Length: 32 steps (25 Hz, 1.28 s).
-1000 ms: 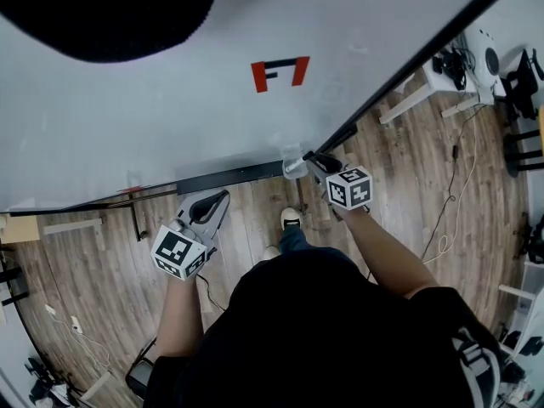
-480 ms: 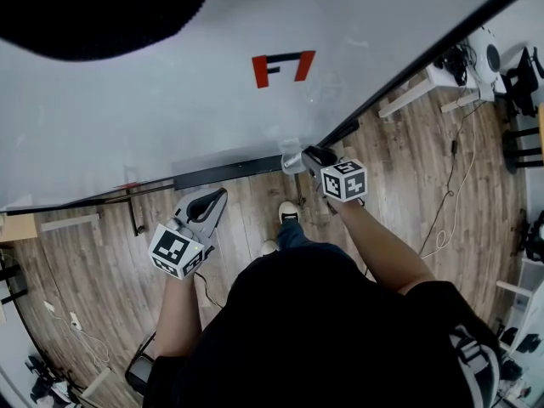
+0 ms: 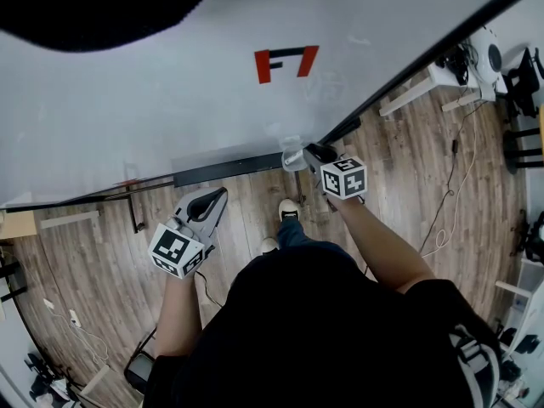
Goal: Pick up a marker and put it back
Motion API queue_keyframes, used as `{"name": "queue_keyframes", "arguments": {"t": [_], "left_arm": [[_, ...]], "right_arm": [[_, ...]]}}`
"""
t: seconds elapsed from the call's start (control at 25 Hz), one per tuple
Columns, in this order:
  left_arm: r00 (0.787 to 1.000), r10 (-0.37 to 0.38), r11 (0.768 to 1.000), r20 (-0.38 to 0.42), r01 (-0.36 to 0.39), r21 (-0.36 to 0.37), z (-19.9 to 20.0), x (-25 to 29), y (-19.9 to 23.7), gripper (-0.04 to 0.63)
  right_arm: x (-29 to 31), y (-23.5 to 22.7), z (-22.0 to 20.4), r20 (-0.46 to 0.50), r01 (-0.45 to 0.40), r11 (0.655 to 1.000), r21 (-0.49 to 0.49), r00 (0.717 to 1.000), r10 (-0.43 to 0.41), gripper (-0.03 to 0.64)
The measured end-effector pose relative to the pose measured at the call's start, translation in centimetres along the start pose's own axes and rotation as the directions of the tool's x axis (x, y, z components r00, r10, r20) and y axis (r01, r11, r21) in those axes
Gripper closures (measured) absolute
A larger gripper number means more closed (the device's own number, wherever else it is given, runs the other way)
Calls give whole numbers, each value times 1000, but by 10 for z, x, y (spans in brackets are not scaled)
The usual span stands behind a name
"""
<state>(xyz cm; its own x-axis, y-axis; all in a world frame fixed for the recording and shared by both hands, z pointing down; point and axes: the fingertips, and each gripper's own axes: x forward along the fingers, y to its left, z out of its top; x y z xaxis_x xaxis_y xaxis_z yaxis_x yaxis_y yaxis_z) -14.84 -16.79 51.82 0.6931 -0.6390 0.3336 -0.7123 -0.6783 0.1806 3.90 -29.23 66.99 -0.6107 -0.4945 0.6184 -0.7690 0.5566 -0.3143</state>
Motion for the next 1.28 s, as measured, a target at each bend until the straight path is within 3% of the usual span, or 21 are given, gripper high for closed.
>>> {"name": "queue_keyframes", "arguments": {"t": [0.6, 1.28], "left_arm": [[1000, 3, 1000, 10, -3, 4, 2, -4, -8, 583], [999, -14, 999, 48, 12, 43, 14, -20, -27, 583]], "right_arm": [[-9, 5, 7, 29, 2, 999, -40, 1000, -1, 554], [-69, 11, 41, 163, 32, 999, -41, 986, -25, 554]]}}
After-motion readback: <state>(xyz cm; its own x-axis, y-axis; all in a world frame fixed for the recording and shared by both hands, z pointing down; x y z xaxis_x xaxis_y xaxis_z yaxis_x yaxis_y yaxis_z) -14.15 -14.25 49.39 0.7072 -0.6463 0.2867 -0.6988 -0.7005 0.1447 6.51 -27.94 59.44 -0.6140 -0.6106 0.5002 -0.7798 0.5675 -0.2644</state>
